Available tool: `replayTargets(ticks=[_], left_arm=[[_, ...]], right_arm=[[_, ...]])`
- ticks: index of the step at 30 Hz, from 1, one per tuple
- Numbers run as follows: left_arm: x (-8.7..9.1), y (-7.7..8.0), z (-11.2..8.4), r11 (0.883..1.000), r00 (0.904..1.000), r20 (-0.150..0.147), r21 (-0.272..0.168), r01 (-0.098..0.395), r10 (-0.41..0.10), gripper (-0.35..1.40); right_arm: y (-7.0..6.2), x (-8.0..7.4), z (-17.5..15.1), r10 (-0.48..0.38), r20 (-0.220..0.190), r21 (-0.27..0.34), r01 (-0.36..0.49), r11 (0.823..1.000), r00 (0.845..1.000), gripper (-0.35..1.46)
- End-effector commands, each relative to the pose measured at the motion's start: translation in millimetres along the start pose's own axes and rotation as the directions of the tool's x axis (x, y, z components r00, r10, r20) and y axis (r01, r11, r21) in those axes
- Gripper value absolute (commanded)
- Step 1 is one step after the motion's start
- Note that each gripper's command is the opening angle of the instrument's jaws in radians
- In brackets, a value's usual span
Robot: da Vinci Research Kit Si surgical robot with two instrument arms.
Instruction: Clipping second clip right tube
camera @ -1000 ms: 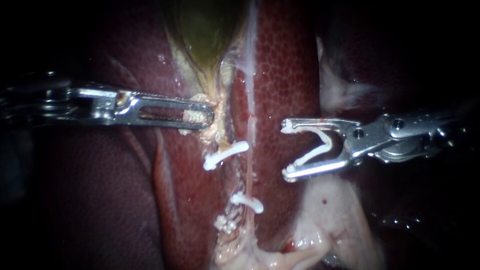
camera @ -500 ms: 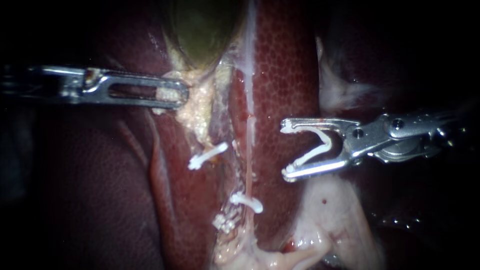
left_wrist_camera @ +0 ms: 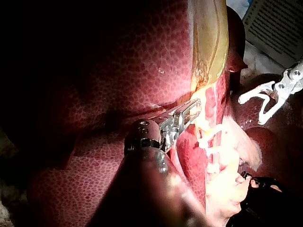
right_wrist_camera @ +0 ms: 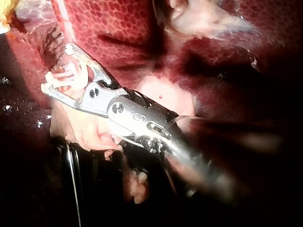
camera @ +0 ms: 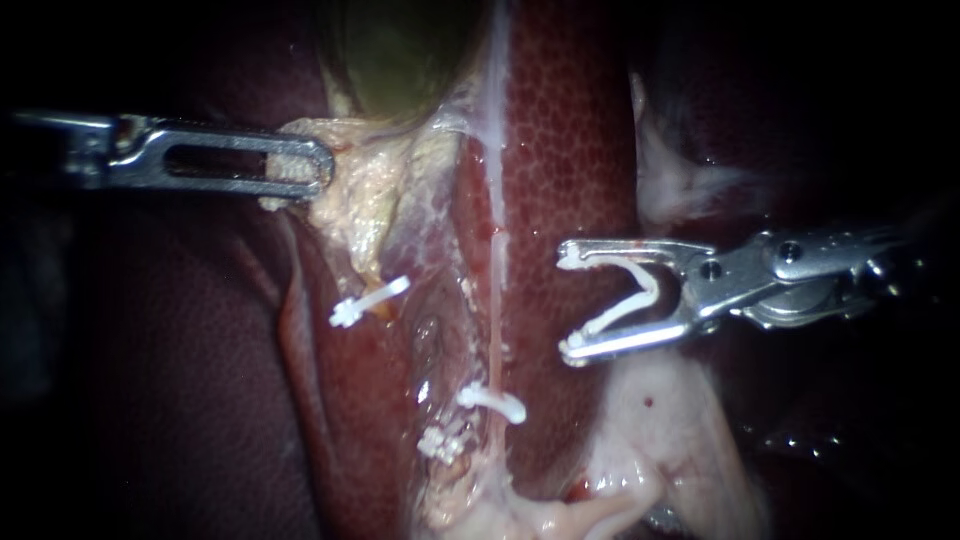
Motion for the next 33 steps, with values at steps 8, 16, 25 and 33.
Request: replayTargets(ticks=[8, 16, 25, 33], left_arm=[[0.1, 0.0, 0.1, 1.0, 1.0, 0.0, -0.001, -0.001, 0.001, -0.35], [0.3, 0.1, 0.2, 1.0, 1.0, 0.001, -0.002, -0.002, 0.002, -0.35], [0.5, 0.1, 0.3, 1.0, 1.0, 0.002, -0.003, -0.002, 0.002, -0.35], [0.6, 0.0, 0.5, 1.0, 1.0, 0.003, -0.005, -0.003, 0.003, -0.35]], right_arm=[[0.9, -6.1, 3.0, 0.083, 0.067, 0.004, -0.083, 0.997, 0.994, 0.59], [1.6, -11.4, 6.3, 0.159, 0.101, 0.009, -0.16, 0.987, 0.982, 0.58], [1.8, -13.2, 8.8, 0.217, 0.102, 0.007, -0.218, 0.976, 0.971, 0.58], [1.9, -13.8, 11.0, 0.262, 0.083, 0.022, -0.265, 0.964, 0.962, 0.56]])
